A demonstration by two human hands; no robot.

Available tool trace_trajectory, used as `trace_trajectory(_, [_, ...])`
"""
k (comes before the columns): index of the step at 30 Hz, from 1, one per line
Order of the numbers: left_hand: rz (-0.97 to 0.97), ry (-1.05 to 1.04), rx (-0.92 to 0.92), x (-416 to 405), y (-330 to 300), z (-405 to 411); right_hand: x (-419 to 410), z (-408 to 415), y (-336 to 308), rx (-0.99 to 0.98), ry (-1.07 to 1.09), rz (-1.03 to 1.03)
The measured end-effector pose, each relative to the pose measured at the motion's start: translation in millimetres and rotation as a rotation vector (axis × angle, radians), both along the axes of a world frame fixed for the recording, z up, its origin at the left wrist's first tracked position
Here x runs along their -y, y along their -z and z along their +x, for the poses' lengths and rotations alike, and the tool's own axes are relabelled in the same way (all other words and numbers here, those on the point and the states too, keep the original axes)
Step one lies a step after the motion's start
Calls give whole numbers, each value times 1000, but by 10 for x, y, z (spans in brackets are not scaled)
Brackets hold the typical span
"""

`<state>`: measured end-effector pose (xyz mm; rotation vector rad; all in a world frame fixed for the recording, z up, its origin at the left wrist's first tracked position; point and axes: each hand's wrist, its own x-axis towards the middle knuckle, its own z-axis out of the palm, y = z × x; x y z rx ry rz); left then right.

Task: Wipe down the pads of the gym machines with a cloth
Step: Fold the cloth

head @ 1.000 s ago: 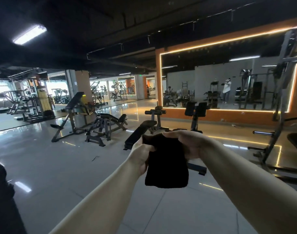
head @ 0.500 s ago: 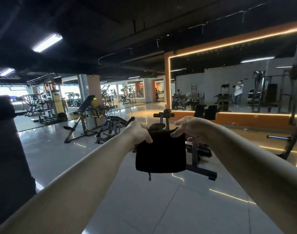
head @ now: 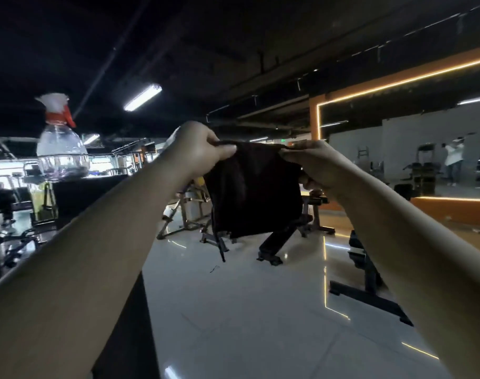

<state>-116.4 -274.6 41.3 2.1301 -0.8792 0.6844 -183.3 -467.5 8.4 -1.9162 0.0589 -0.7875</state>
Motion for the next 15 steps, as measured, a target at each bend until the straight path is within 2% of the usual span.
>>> trace_trajectory(3, [-157,-48,106,-416,-337,19,-446,44,-216,169,-121,97])
trace_trajectory(7, [-227,-81,33,-988,-637,162,-1022,323,-469,212,-453,250])
trace_trajectory(9, [-257,-88,-42,-1215,-695,280,-1280,567,-573,146,-510,311])
trace_trajectory(13, [-295,-195,-165,-1612,-627,678,-1757,1045,-656,-24,-665,608])
trace_trajectory(15, [-328,-238,-264,-1768,-547,904,-1954,1275,-624,-45,-686,614])
